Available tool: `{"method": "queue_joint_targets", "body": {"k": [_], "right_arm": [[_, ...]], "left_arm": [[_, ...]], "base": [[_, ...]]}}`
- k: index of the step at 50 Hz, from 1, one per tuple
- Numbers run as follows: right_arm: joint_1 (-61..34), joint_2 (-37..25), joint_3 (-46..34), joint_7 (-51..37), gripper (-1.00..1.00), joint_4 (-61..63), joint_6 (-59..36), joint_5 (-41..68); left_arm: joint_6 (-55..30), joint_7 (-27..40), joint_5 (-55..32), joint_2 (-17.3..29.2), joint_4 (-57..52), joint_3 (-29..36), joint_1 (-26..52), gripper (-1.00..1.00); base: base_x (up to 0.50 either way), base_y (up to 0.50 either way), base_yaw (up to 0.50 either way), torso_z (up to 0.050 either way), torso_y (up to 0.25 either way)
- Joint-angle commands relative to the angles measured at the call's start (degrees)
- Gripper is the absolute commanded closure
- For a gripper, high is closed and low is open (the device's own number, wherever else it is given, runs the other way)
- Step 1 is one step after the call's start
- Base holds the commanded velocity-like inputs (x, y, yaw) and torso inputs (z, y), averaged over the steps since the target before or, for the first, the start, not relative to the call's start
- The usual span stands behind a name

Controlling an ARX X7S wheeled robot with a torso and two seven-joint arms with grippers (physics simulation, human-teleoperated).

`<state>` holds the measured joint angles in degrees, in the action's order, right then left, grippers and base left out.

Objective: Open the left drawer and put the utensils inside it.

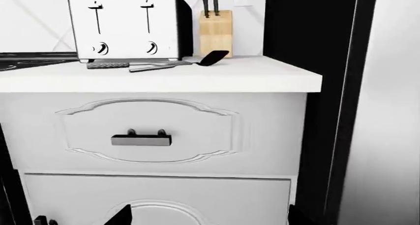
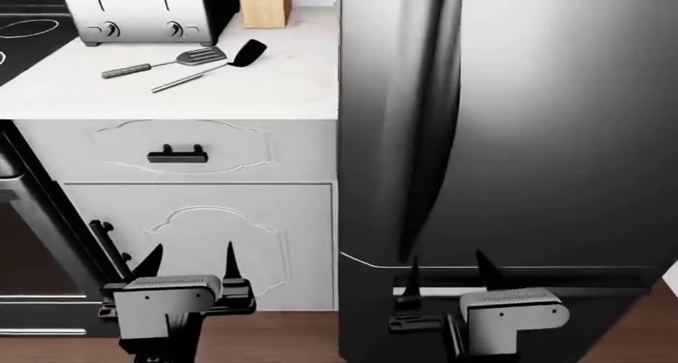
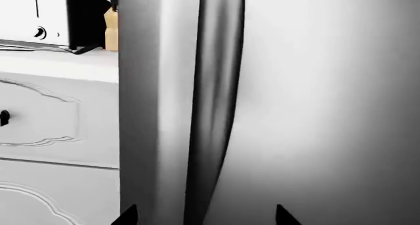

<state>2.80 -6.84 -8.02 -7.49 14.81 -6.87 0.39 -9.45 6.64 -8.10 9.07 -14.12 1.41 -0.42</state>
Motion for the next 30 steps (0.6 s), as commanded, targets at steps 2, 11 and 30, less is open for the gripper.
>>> {"method": "queue_joint_targets", "body": {"k": [2, 11, 30], "right_arm": [[0.3, -1.9, -3.0, 0.1, -1.00, 11.2, -6.2, -2.1], [-0.8, -2.8, -5.5, 0.8, -1.00, 17.4, -9.9, -3.4], [-12.3, -3.0, -7.4, 4.4, -1.00, 29.2, -25.2, -2.5]], "left_arm": [[-4.7, 1.5, -1.1, 3.2, -6.8, -1.7, 0.5, -1.00], [-5.9, 2.0, -1.4, 4.0, -8.3, -1.2, 1.3, -1.00], [-9.1, 3.1, -1.3, 5.9, -11.5, -1.0, 2.8, -1.00]], "base": [[0.00, 0.50, 0.00, 0.000, 0.000], [0.00, 0.50, 0.00, 0.000, 0.000], [0.00, 0.39, 0.00, 0.000, 0.000]]}}
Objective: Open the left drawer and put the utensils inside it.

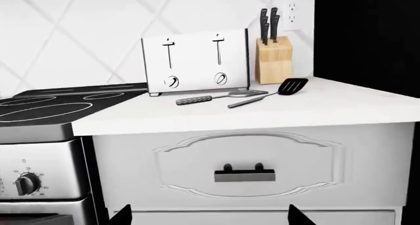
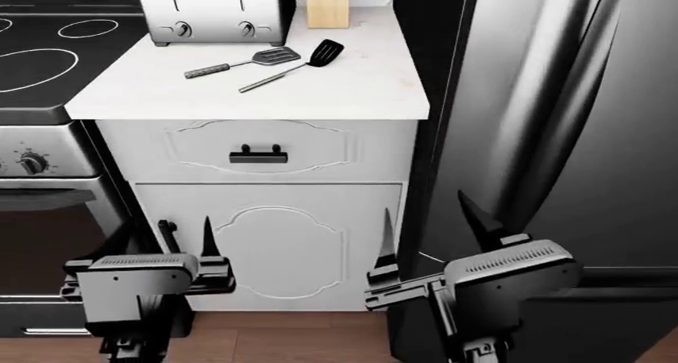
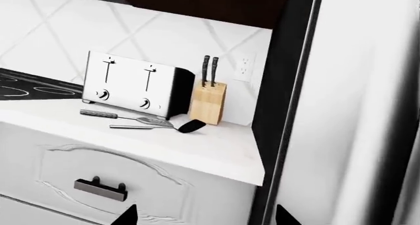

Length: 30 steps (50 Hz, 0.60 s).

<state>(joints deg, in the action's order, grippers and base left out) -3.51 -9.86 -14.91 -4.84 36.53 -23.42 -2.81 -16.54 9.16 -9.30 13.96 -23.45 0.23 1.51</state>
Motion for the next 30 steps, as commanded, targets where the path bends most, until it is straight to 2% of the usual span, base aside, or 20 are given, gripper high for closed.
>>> {"method": "queue_joint_targets", "body": {"k": [1, 10, 13, 17, 21, 30], "right_arm": [[-7.2, 0.0, -0.5, 2.0, -1.00, 8.4, -10.2, 0.8], [-21.0, 3.3, 2.5, 4.9, -1.00, 12.9, -25.9, 5.7], [-22.9, 3.7, 3.1, 5.1, -1.00, 12.8, -27.8, 6.5], [-31.3, 4.7, 4.2, 5.6, -1.00, 15.5, -34.9, 7.9], [-35.7, 4.4, 3.9, 5.5, -1.00, 17.6, -38.8, 8.2], [-40.1, 3.4, 1.8, 5.0, -1.00, 21.3, -42.7, 8.5]], "left_arm": [[-2.3, 0.6, -0.1, 1.1, -2.4, 0.3, 1.1, -1.00], [-3.7, 1.0, 0.0, 2.0, -3.9, 0.3, 2.0, -1.00], [-3.7, 1.1, 0.0, 2.1, -3.9, 0.2, 2.0, -1.00], [-4.0, 1.3, -0.1, 2.4, -4.3, -0.1, 2.0, -1.00], [-4.8, 1.5, -0.2, 2.7, -4.9, -0.1, 2.5, -1.00], [-5.9, 1.5, -0.8, 3.1, -6.3, -0.1, 3.3, -1.00]], "base": [[0.00, 0.00, 0.00, 0.000, 0.000], [0.00, 0.00, 0.00, 0.000, 0.000], [0.00, 0.00, 0.00, 0.000, 0.000], [0.00, 0.00, 0.00, 0.000, 0.000], [0.03, 0.00, 0.00, 0.000, 0.000], [0.44, 0.00, 0.00, 0.000, 0.000]]}}
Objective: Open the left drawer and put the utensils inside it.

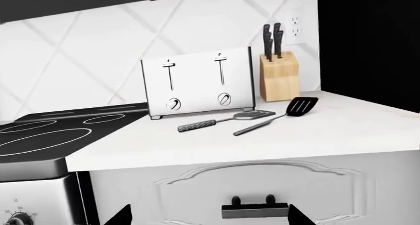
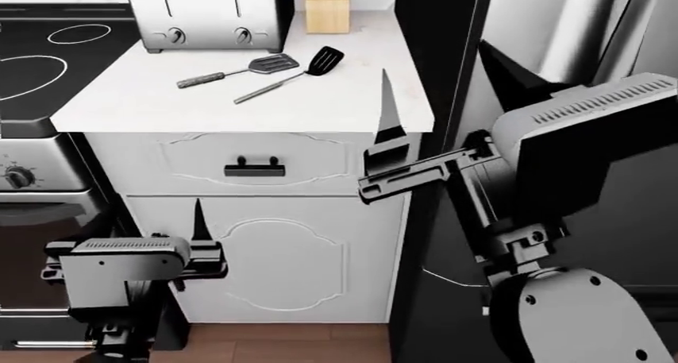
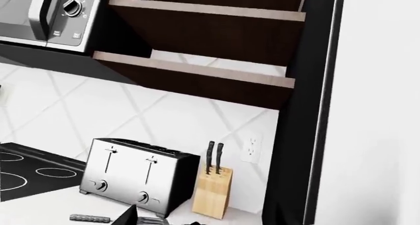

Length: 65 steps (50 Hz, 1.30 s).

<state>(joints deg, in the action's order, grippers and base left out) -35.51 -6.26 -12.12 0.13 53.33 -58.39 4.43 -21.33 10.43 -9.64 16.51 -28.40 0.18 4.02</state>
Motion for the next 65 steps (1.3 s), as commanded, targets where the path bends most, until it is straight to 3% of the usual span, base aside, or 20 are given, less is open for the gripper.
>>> {"method": "queue_joint_targets", "body": {"k": [1, 11, 34, 65], "right_arm": [[-8.1, -0.5, -1.3, -0.1, -1.00, 4.6, -7.6, 1.1], [-6.5, -3.1, -4.7, -1.8, -1.00, 3.8, -4.4, -0.5], [-5.6, -3.5, -3.3, -2.5, -1.00, 4.0, -4.9, 0.7], [-6.1, -5.5, -5.1, -6.5, -1.00, 4.7, -6.6, -1.1]], "left_arm": [[-1.0, 0.1, -0.8, 0.5, -1.3, -0.2, 0.7, -1.00], [0.4, 0.1, -1.6, 0.2, -0.4, -0.7, 0.0, -1.00], [1.3, 0.7, -2.2, 0.4, -0.3, -0.5, -0.7, -1.00], [1.3, 1.7, -3.2, 1.5, -2.2, -1.9, -2.5, -1.00]], "base": [[0.50, 0.00, 0.00, 0.000, 0.000], [0.46, 0.09, 0.00, 0.000, 0.000], [0.19, 0.13, 0.00, 0.000, 0.000], [0.08, 0.14, 0.00, 0.000, 0.000]]}}
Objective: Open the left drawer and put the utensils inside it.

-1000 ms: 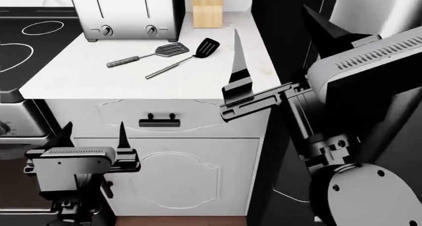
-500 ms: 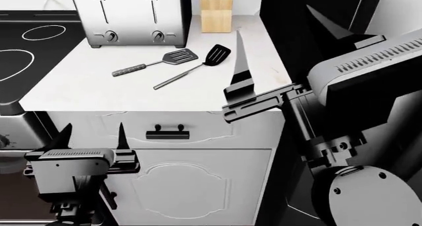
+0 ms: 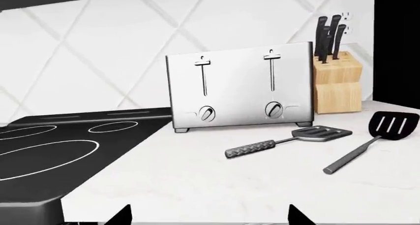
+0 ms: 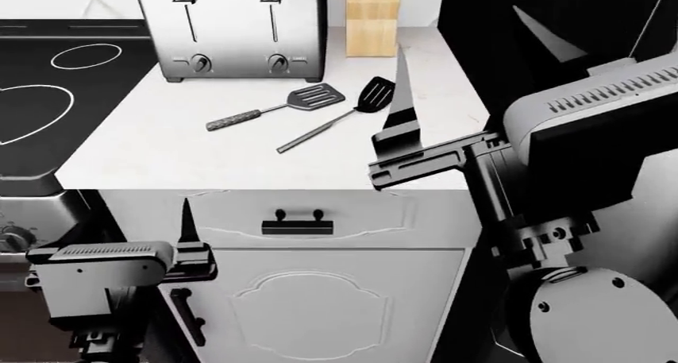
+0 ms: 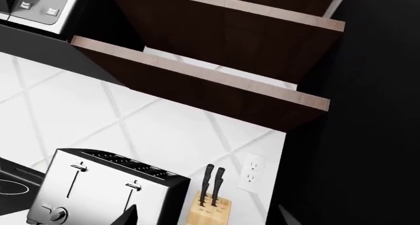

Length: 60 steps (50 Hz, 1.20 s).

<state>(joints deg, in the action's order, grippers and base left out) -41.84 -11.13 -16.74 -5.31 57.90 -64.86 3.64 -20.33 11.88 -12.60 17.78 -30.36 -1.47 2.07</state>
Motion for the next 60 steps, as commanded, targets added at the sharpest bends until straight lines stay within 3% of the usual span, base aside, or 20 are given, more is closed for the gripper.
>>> {"method": "queue_joint_targets", "body": {"k": [1, 17, 26, 34, 50, 60], "right_arm": [[0.3, -0.6, -0.5, -1.2, -1.00, 0.1, -0.1, -0.3], [0.1, -0.1, 0.4, -2.8, -1.00, -0.2, -1.4, -0.5], [-1.1, 0.4, 1.2, -4.9, -1.00, -0.7, -4.8, -1.6], [-1.7, 1.2, 2.2, -5.2, -1.00, -0.6, -6.3, -1.2], [-1.1, 1.1, 2.5, -4.7, -1.00, -1.2, -6.8, 0.0], [-1.2, 0.5, 2.4, -5.0, -1.00, -0.5, -7.3, 0.3]], "left_arm": [[0.3, 0.3, -0.3, 0.3, -0.3, -0.4, -0.7, -1.00], [0.8, 0.1, 2.7, 1.3, 1.1, 3.0, -2.2, -1.00], [-2.2, 5.2, 24.4, 5.5, 3.7, 16.4, -1.6, -1.00], [-6.5, 6.2, 36.0, 6.6, 7.3, 25.1, -0.6, -1.00], [-19.7, 2.8, 60.3, 4.1, 17.6, 42.2, 7.2, -1.00], [-23.5, -3.2, 68.4, 2.4, 24.1, 49.5, 11.8, -1.00]], "base": [[0.29, 0.17, 0.00, 0.000, 0.000], [0.01, 0.00, 0.00, 0.000, 0.001], [0.00, 0.00, 0.00, 0.000, 0.000], [0.00, 0.00, 0.00, 0.000, 0.000], [0.00, 0.00, 0.00, 0.000, 0.000], [0.00, 0.00, 0.00, 0.000, 0.000]]}}
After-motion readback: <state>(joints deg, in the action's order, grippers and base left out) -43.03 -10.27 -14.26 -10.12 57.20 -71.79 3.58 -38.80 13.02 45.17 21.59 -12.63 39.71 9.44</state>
